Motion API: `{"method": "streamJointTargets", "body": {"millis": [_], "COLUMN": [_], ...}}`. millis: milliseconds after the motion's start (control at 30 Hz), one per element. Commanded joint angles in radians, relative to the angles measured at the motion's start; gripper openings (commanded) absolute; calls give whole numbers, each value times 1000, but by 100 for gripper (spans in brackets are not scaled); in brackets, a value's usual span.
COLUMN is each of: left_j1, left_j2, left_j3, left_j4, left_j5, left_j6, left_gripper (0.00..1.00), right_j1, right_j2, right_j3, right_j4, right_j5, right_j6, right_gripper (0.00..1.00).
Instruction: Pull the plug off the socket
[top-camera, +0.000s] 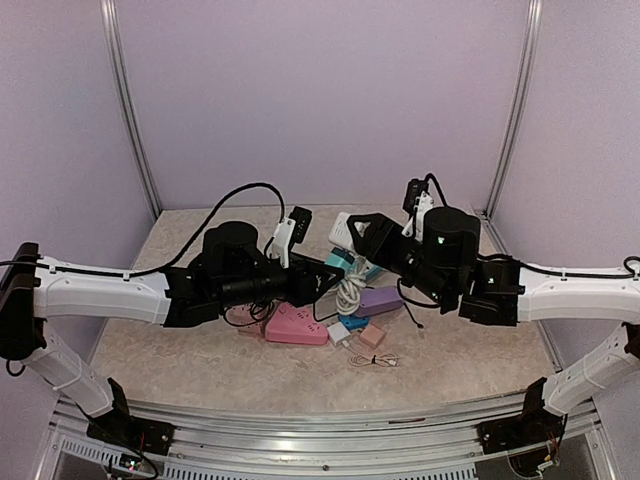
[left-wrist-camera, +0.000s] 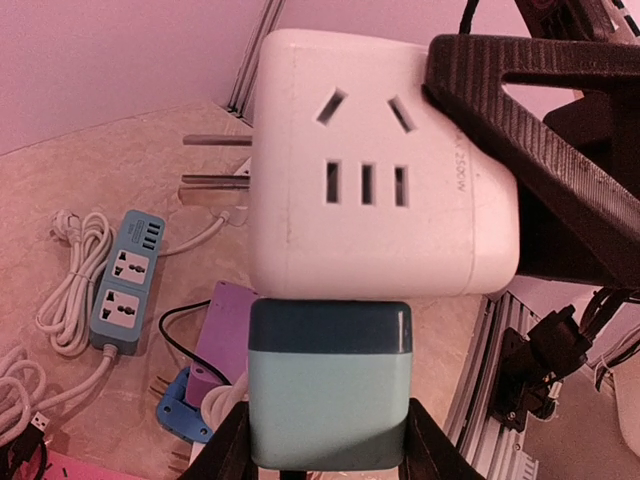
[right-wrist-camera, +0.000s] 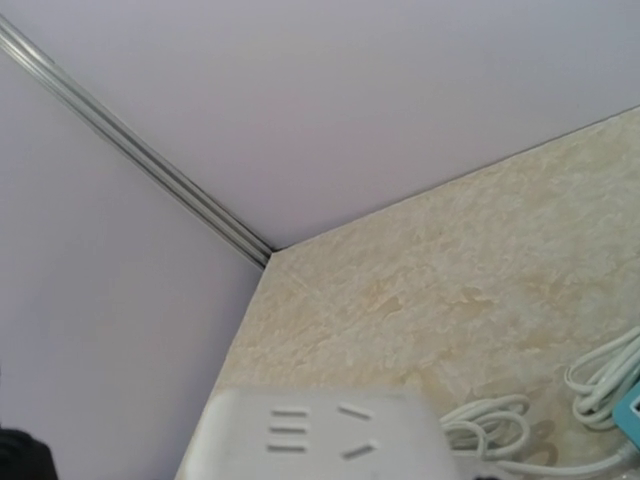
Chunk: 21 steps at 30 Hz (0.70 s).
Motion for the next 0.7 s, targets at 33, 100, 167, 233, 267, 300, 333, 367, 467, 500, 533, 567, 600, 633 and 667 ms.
{"method": "streamJointTargets", "body": {"millis": [33,100,167,233,267,300,333,367,467,500,533,567,600,633,667], "left_j1": [48,49,49,52,52,52,52,52,51,50,46,42,39,39,38], "left_j2": [-22,-20,-18,-19,-19,-20,-22,-23,-28,-33,-37,-42,-51,-57,-66], "left_j3": [33,38,41,42,40,39,36,32,12,3,-4,-13,-22,-32,-41], "left_j4": [32,32,29,25,23,22,22,23,27,27,24,19,17,17,18], "left_j5": [-67,-67,-93,-100,-100,-99,-97,-91,-64,-46,-29,-19,-2,16,39], "left_j6": [-108,-110,-112,-114,-113,-111,-105,-96,-53,-27,-4,15,32,48,62], "left_gripper": [0,0,0,0,0,0,0,0,0,0,0,0,0,0,0], "right_j1": [-12,6,25,38,40,41,42,41,36,29,18,9,-2,-12,-19], "right_j2": [-72,-72,-71,-67,-64,-61,-58,-57,-53,-50,-45,-42,-39,-37,-34], "right_j3": [-54,-70,-83,-88,-86,-79,-71,-62,-21,-2,15,31,39,51,56], "right_j4": [21,41,58,71,72,68,61,48,-9,-34,-63,-83,-93,-105,-113], "right_j5": [272,306,331,347,350,349,351,354,354,343,328,316,299,282,260], "right_j6": [-51,-41,-30,-28,-29,-31,-35,-41,-73,-82,-84,-84,-89,-91,-89], "right_gripper": [0,0,0,0,0,0,0,0,0,0,0,0,0,0,0]}}
